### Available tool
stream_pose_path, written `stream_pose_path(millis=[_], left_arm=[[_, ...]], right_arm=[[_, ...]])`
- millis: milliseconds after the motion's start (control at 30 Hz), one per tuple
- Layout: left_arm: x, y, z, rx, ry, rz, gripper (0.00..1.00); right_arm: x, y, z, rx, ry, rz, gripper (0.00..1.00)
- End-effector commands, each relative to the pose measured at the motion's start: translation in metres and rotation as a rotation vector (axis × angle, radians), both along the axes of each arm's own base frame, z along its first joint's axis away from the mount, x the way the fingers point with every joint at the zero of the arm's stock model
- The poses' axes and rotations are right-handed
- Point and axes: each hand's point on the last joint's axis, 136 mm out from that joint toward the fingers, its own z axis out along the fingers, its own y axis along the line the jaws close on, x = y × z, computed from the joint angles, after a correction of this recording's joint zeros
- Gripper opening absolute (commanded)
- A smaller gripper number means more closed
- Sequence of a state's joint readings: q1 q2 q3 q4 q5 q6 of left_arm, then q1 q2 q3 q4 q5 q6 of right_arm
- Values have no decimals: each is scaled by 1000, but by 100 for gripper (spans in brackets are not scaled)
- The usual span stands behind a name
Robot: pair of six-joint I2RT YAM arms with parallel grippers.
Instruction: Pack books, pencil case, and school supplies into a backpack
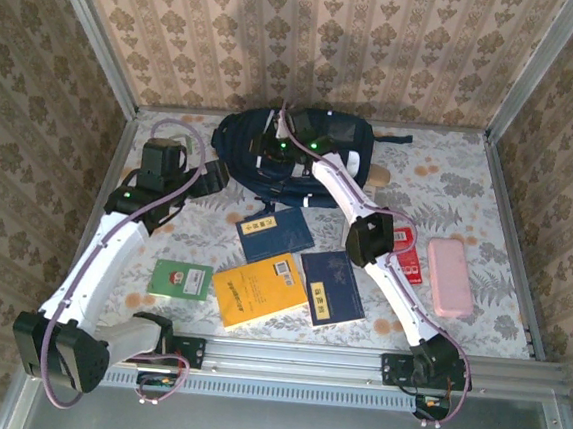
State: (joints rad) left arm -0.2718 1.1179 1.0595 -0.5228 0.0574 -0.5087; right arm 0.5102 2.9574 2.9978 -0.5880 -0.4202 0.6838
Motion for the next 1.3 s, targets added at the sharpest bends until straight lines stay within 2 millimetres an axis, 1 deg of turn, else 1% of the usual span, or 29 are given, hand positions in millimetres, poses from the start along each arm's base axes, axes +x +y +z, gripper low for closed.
stream_pose_path(millis=[0, 67, 167, 200, 300, 333, 433, 533, 633, 700, 800, 900, 967, 1033, 1167, 1267], left_arm=[[3, -2, -1, -36, 4, 0, 96], [3, -2, -2, -36, 7, -1, 96], [3, -2, -2, -36, 6, -3, 96], [3, -2, -3, -34, 8, -1, 96], [4, -1, -5, -33, 12, 1, 96], [4, 0, -5, -34, 12, 4, 96], [4, 2, -6, -30, 12, 8, 96], [3, 5, -5, -20, 10, 17, 96], [3, 8, -5, -9, 5, 30, 96], [3, 9, -5, -7, 6, 34, 96], [3, 9, -6, -10, 9, 38, 96], [2, 10, -6, -11, 9, 40, 95], [2, 10, -6, -10, 6, 42, 95], [1, 11, -5, -8, 4, 46, 95], [-2, 13, -3, -7, -5, 50, 96], [-4, 15, -2, -4, -13, 55, 96]], right_arm=[[-6, 3, -9, 31, 52, 14, 43], [-5, 7, -11, 50, 52, 15, 41], [-4, 12, -15, 78, 56, 22, 27], [-3, 14, -13, 88, 49, 27, 19], [-1, 16, 0, 109, 13, 37, 0], [0, 15, 6, 110, 1, 39, 0], [4, 8, 37, 118, -52, 35, 0], [10, -12, 82, 127, -102, 7, 0], [10, -36, 140, 149, -178, -12, 0], [8, -57, 178, 160, -224, -30, 0], [1, -86, 219, 132, -272, -57, 0], [-10, -109, 251, 123, -301, -64, 0], [-17, -121, 268, 103, -328, -67, 0], [-25, -137, 285, 71, -359, -83, 0], [-40, -168, 304, 5, -385, -89, 0], [-60, -180, 312, -70, -407, -64, 0]])
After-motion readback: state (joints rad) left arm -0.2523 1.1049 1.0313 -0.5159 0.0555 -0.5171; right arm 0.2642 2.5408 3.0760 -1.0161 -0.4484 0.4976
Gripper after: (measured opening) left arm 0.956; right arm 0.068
